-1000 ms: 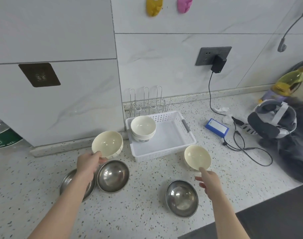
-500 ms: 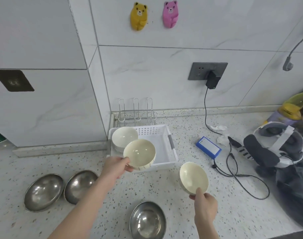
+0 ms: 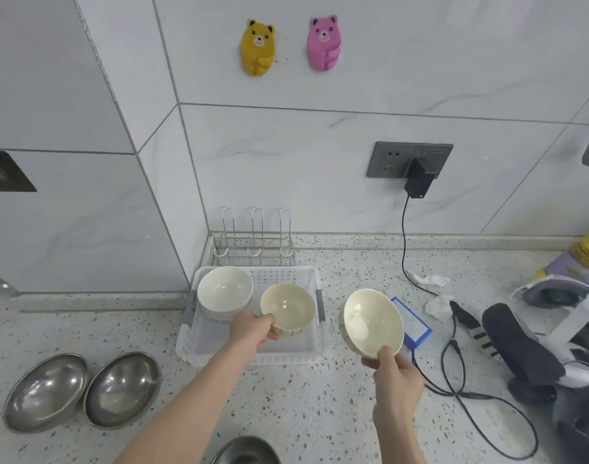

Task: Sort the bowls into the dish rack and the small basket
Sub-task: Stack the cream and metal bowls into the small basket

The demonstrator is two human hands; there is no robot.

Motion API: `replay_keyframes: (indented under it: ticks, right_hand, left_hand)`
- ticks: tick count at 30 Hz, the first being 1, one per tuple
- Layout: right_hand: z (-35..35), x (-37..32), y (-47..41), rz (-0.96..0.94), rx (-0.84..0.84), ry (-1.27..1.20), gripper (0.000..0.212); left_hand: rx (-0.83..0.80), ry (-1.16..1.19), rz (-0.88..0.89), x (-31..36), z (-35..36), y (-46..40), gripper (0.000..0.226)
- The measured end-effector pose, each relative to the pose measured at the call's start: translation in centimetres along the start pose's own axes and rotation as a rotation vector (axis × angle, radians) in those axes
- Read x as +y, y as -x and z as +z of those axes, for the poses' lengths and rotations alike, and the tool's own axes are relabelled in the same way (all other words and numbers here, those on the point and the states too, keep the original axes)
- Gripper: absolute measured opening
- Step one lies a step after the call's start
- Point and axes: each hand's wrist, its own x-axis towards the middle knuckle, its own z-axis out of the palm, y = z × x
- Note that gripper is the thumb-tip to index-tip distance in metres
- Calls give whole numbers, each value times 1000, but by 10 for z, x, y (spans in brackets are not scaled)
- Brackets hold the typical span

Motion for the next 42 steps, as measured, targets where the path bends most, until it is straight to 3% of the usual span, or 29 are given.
replay_keyframes:
  ticks: [11, 15, 25, 31, 42]
  right_hand:
    - [42, -5, -25, -20, -85, 60, 16]
    - [54, -9, -33, -39, -135, 92, 11]
    - [87, -26, -43, -149, -321, 304, 11]
    - [114, -32, -39, -211, -460, 492, 16]
    - [136, -17, -27, -329, -408, 696, 20]
  left_hand:
    - [73, 49, -37, -2, 22, -40, 8]
    - [28, 81, -53, 0, 25, -48, 7]
    - [-160, 246, -183, 4, 15, -45, 30]
    - [-107, 265, -137, -2, 6, -33, 27]
    - [-128, 294, -111, 2, 1, -31, 37]
